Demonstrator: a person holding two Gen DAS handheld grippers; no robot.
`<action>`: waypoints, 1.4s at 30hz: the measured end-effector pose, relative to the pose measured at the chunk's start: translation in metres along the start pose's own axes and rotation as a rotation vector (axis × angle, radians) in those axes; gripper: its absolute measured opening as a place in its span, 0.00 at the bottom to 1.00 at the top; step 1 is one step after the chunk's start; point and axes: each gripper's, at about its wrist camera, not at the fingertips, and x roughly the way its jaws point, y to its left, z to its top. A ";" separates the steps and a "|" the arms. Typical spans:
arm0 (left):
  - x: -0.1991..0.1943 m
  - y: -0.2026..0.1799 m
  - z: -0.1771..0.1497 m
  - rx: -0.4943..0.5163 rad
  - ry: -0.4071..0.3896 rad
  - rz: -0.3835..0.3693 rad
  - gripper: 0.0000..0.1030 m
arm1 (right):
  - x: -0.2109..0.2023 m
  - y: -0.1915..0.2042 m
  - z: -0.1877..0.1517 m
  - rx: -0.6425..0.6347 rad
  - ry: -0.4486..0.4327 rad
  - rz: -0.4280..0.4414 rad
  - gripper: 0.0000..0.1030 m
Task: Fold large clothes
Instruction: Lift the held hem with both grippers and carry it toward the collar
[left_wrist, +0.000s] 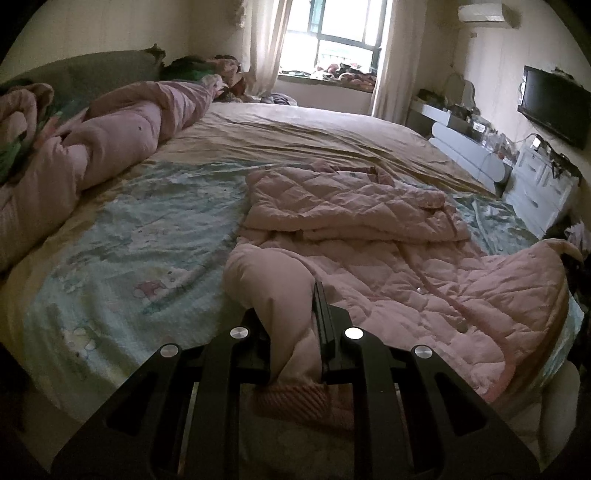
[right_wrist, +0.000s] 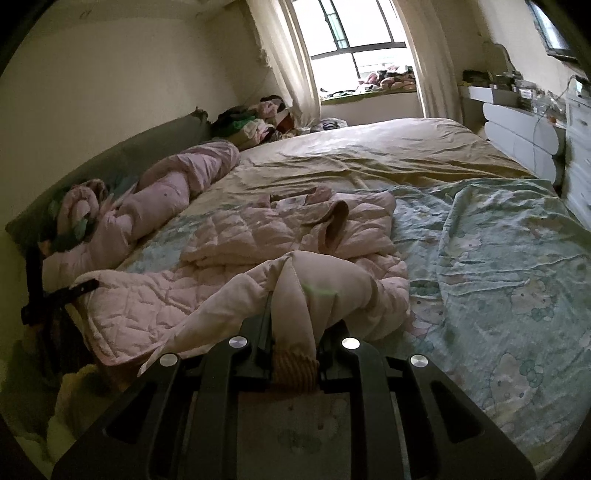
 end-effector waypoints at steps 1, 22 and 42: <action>0.000 0.001 0.000 -0.003 -0.002 0.001 0.10 | 0.000 -0.001 0.001 0.004 -0.003 -0.002 0.15; 0.013 0.020 0.035 -0.046 -0.065 0.004 0.10 | 0.012 -0.013 0.035 0.053 -0.131 -0.058 0.15; 0.057 0.023 0.099 -0.032 -0.074 0.037 0.10 | 0.064 -0.030 0.103 0.078 -0.148 -0.092 0.15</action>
